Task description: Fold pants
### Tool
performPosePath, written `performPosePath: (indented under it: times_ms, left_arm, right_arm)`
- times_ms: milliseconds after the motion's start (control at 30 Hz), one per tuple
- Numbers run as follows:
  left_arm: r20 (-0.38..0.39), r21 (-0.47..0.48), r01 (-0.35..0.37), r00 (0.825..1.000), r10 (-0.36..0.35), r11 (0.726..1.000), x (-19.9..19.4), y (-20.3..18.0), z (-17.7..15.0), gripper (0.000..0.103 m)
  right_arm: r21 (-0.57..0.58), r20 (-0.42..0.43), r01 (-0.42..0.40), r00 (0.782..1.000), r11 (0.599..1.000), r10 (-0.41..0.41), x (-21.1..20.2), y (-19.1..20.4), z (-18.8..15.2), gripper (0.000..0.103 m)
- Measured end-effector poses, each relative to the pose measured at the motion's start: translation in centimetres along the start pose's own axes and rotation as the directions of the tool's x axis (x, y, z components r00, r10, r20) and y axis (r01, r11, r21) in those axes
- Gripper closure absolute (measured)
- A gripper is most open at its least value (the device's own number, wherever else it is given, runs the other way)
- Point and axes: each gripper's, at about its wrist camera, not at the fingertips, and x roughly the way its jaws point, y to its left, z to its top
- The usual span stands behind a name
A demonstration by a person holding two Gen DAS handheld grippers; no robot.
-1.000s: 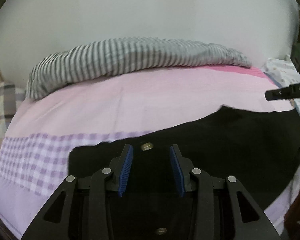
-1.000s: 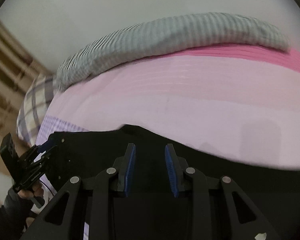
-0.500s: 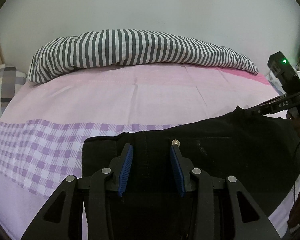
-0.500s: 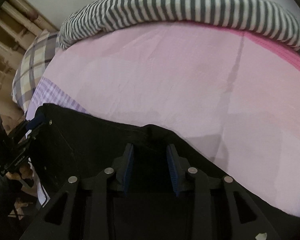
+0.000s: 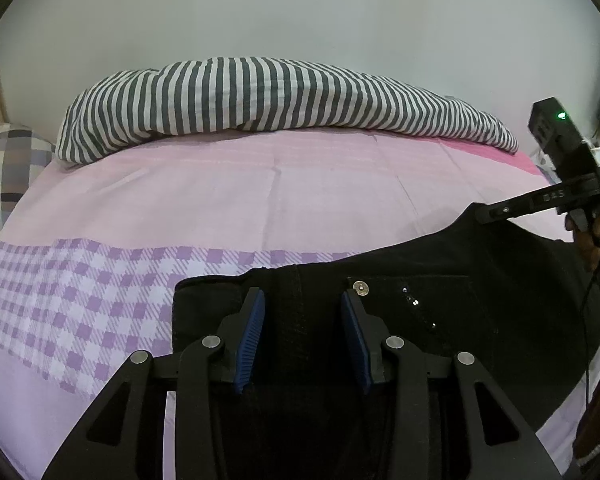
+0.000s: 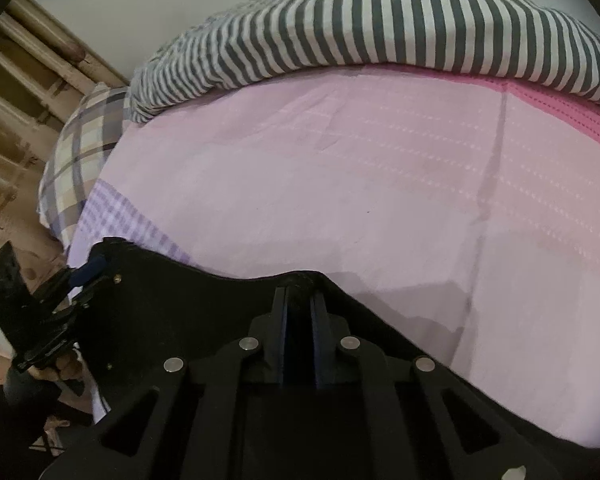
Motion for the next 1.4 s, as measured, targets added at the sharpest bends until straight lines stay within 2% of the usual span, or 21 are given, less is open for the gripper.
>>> performPosePath:
  times_ms: [200,267,300,333,367,500,600,733,833,1033,1133,1233,1300,1400]
  left_arm:
    - [-0.002,0.024,-0.018,1.0,0.018,1.0,0.7,0.0,0.3,0.061]
    - [-0.005,0.03,-0.023,1.0,0.023,0.999,0.8,0.0,0.3,0.061]
    - [-0.007,0.03,-0.026,1.0,0.026,0.999,0.8,-0.1,0.4,0.061]
    - [-0.011,0.029,-0.027,1.0,0.028,0.999,0.8,-0.1,0.4,0.061]
    - [-0.014,0.025,-0.03,0.999,0.031,0.999,0.6,-0.1,0.4,0.061]
    - [0.009,0.053,-0.054,0.999,0.053,0.997,-0.8,-1.0,0.5,0.061]
    - [0.023,0.062,-0.003,1.0,0.002,0.998,-2.1,-1.7,0.2,0.061]
    - [-0.008,0.079,0.04,0.999,-0.039,0.996,-2.1,-2.8,-0.6,0.061]
    - [-0.048,0.095,0.025,0.999,-0.02,0.995,-1.4,-3.5,-1.2,0.061]
    - [-0.072,0.081,0.014,0.997,-0.008,0.997,-0.9,-3.3,-1.8,0.061]
    - [-0.09,0.086,-0.015,0.996,0.023,0.996,-0.5,-3.6,-1.8,0.061]
    - [-0.089,0.102,-0.045,0.995,0.054,0.994,-0.7,-4.4,-1.5,0.061]
    - [-0.083,0.094,-0.016,0.996,0.024,0.995,-1.3,-4.9,-1.3,0.061]
    - [-0.074,0.085,0.041,0.997,-0.034,0.996,-2.1,-6.5,-0.8,0.058]
  right_arm:
    - [0.06,-0.004,0.013,1.0,0.998,-0.012,1.4,-1.0,0.6,0.09]
    - [0.068,0.018,0.026,0.999,0.997,-0.027,0.8,-1.0,0.9,0.083]
    - [0.067,0.029,0.045,0.998,0.997,-0.047,0.3,-0.8,1.0,0.075]
    - [0.068,0.044,0.063,0.997,0.996,-0.067,-0.2,-0.8,1.0,0.073]
    - [0.058,0.074,0.092,0.993,0.994,-0.097,-1.1,-0.5,0.8,0.073]
    - [0.077,0.144,0.096,0.984,0.992,-0.107,-4.7,-0.3,-0.8,0.073]
    - [0.097,0.151,0.117,0.98,0.988,-0.131,-6.5,-0.2,-3.6,0.073]
    - [0.117,0.109,0.151,0.98,0.982,-0.164,-6.1,-0.4,-6.6,0.073]
    - [0.168,0.097,0.156,0.98,0.973,-0.174,-4.9,-1.5,-7.9,0.073]
    - [0.243,0.154,0.179,0.963,0.953,-0.221,-3.8,-3.2,-6.8,0.075]
    - [0.279,0.167,0.15,0.965,0.948,-0.202,-3.7,-3.9,-6.1,0.075]
    - [0.309,0.212,0.097,0.963,0.946,-0.168,-5.4,-4.2,-6.8,0.074]
    - [0.326,0.257,0.054,0.956,0.944,-0.144,-7.9,-4.6,-8.2,0.073]
    - [0.374,0.314,0.027,0.937,0.927,-0.153,-12.0,-5.7,-11.4,0.071]
